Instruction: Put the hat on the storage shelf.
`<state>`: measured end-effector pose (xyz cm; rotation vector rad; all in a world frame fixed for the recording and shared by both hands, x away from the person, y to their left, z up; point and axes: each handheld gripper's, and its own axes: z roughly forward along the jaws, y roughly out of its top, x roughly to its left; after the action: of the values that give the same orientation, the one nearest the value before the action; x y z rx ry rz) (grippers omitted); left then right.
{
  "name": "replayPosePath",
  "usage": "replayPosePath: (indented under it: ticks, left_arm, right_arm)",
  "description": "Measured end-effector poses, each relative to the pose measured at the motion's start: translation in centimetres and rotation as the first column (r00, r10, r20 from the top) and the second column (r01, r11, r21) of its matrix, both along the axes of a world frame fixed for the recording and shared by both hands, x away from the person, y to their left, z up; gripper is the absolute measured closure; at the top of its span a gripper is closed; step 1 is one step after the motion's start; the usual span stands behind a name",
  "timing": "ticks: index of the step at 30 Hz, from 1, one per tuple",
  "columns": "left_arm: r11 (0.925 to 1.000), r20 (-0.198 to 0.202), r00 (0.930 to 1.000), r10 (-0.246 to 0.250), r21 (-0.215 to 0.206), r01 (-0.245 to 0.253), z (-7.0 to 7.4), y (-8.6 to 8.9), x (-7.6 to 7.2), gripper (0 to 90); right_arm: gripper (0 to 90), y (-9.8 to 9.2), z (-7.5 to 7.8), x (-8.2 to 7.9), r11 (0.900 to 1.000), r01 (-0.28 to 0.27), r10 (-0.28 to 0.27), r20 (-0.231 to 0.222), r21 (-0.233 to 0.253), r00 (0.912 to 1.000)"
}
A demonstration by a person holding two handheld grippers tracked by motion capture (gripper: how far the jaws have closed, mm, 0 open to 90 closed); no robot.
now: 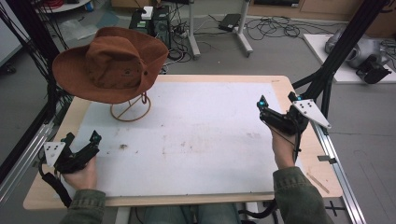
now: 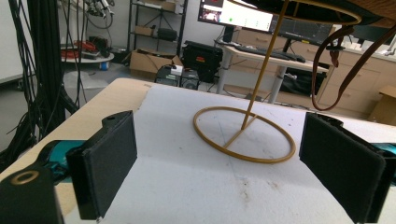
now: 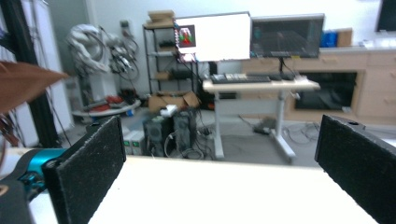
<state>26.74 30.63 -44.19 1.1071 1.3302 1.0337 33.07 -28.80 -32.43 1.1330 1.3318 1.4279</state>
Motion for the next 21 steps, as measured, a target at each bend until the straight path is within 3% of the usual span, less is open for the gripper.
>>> replayPosePath:
  ticks: [2,9,15,18,21]
  left_arm:
    - [1.0000,-0.001,1.0000,-0.002,0.004,0.002,0.0,-0.1,0.0,11.5]
    - [0.9999,0.000,1.0000,0.004,0.012,-0.004,0.0,-0.1,0.0,11.5]
    - [0.9996,-0.006,1.0000,0.001,0.028,0.000,-0.1,-0.2,0.1,11.5]
    - [0.9994,-0.008,1.0000,0.001,0.036,0.000,-0.1,-0.3,0.1,11.5]
    - [0.9992,-0.007,1.0000,0.001,0.039,-0.001,-0.1,-0.4,0.1,11.5]
  right_arm:
    - [1.4,-0.2,-1.1,-0.5,1.000,0.018,-0.018,0.008,-0.007,0.9998]
    - [1.8,-0.5,-5.4,-1.5,1.000,0.031,-0.031,-0.036,0.000,0.9989]
    - [1.8,-0.7,-8.5,-2.2,0.999,0.033,-0.034,-0.047,-0.016,0.9983]
    - [1.7,-0.6,-9.1,-2.1,0.999,0.049,-0.050,-0.126,-0.013,0.9908]
    - [1.7,-0.6,-9.0,-2.2,0.999,0.051,-0.052,-0.100,-0.017,0.9936]
